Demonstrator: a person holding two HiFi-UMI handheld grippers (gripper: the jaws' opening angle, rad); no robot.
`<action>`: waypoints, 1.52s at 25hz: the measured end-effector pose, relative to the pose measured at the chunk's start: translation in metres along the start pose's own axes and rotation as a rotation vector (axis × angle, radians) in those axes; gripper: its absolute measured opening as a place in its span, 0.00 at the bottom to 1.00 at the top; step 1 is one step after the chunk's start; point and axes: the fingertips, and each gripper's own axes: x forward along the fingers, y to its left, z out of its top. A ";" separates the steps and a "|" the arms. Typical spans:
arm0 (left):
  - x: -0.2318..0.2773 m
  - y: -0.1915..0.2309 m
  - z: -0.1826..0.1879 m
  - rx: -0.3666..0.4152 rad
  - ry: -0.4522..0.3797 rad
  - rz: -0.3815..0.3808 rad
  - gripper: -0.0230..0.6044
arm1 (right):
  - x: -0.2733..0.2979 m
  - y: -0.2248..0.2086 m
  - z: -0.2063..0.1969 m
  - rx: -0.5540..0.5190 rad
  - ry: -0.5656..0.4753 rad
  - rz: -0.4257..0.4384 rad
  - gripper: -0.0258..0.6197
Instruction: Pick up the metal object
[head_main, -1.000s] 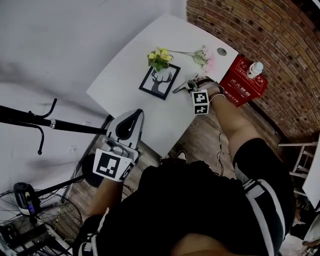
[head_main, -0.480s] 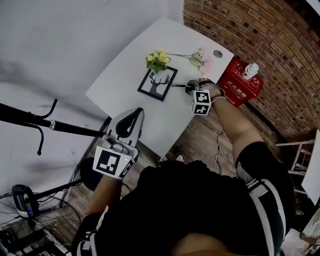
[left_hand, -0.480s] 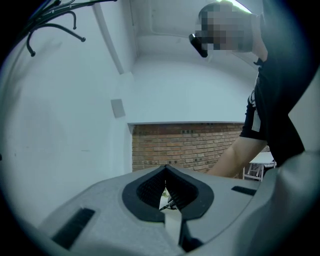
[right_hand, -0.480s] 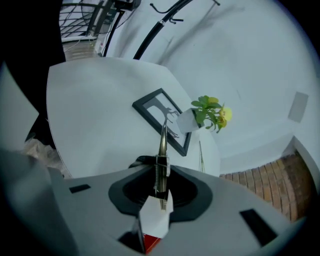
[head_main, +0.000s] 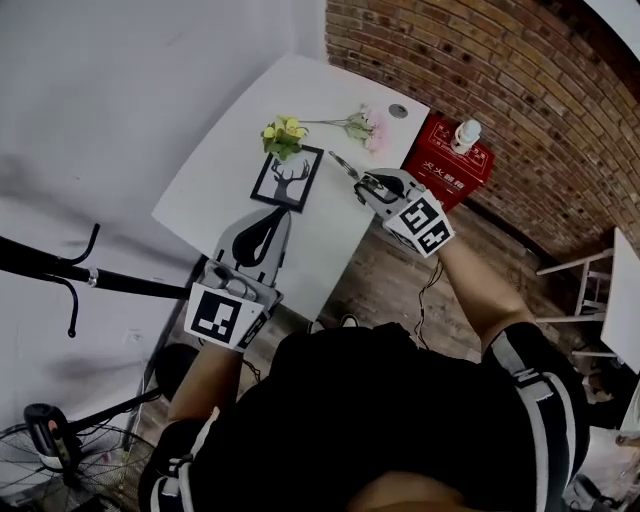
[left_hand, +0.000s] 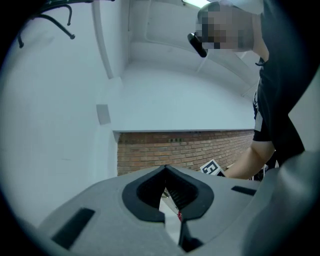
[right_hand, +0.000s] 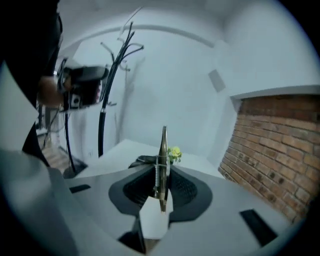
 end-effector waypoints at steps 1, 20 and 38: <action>0.003 -0.003 0.003 0.004 -0.008 -0.012 0.05 | -0.015 -0.001 0.011 0.068 -0.057 -0.017 0.17; 0.017 -0.034 0.027 0.020 -0.071 -0.101 0.05 | -0.155 0.018 0.109 0.349 -0.549 -0.171 0.16; 0.016 -0.041 0.035 0.036 -0.077 -0.118 0.05 | -0.163 0.020 0.116 0.343 -0.565 -0.184 0.16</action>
